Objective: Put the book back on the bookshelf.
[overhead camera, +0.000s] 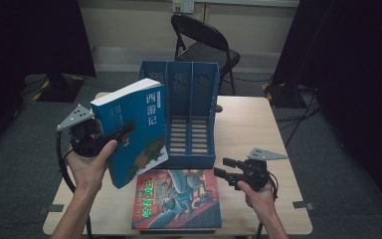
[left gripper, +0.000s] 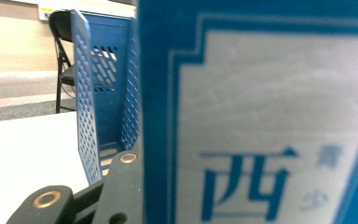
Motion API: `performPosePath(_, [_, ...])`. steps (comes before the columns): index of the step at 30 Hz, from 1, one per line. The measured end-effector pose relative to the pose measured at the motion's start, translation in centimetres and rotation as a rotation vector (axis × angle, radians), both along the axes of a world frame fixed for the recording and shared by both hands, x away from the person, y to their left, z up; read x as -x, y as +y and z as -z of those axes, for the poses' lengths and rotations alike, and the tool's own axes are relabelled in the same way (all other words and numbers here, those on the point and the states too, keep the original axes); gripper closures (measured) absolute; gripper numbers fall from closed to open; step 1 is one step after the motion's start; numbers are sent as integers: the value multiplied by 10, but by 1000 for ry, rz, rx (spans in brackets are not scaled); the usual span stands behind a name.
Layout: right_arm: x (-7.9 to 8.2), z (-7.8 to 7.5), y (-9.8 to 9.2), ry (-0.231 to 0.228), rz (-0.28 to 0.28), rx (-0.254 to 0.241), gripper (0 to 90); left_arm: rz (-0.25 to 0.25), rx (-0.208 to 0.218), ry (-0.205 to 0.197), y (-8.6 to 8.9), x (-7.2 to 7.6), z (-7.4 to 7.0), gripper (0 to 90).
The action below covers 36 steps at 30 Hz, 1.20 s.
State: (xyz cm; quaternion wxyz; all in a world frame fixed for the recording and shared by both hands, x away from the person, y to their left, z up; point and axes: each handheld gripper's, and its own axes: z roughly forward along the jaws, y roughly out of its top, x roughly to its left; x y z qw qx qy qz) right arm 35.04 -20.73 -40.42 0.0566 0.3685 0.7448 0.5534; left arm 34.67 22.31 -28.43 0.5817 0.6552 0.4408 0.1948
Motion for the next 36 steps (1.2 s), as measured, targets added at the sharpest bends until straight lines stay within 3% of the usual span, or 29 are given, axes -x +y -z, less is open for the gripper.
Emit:
performPosePath(3, [-1, 1, -1, 3, 1, 1, 377, -23, 7, 8, 2, -6, -2, 619])
performPosePath(7, [-1, 1, 0, 2, -1, 4, 377, -60, -24, 4, -2, -14, -4, 619])
performPosePath(11, [-2, 2, 0, 5, -3, 4, 377, -64, -31, 6, -5, -21, -6, 619])
performPosePath(17, [-1, 2, -1, 4, -1, 4, 377, -114, -76, 1, -12, -32, -3, 619])
performPosePath(21, [-2, 3, -2, 9, 1, 6, 377, -137, -71, 12, -12, -38, -2, 619])
performPosePath(24, [-2, 4, -2, 9, 4, 8, 377, -162, -99, 13, -16, -43, -1, 619])
performPosePath(29, [-3, 5, -1, 4, 10, 19, 377, -174, -80, 25, -18, -53, 2, 620])
performPosePath(34, [-3, 5, -2, 9, 10, 18, 377, -205, -106, 20, -26, -60, 4, 619])
performPosePath(36, [-3, 5, -2, 10, 9, 19, 377, -207, -94, 30, -27, -63, 7, 619])
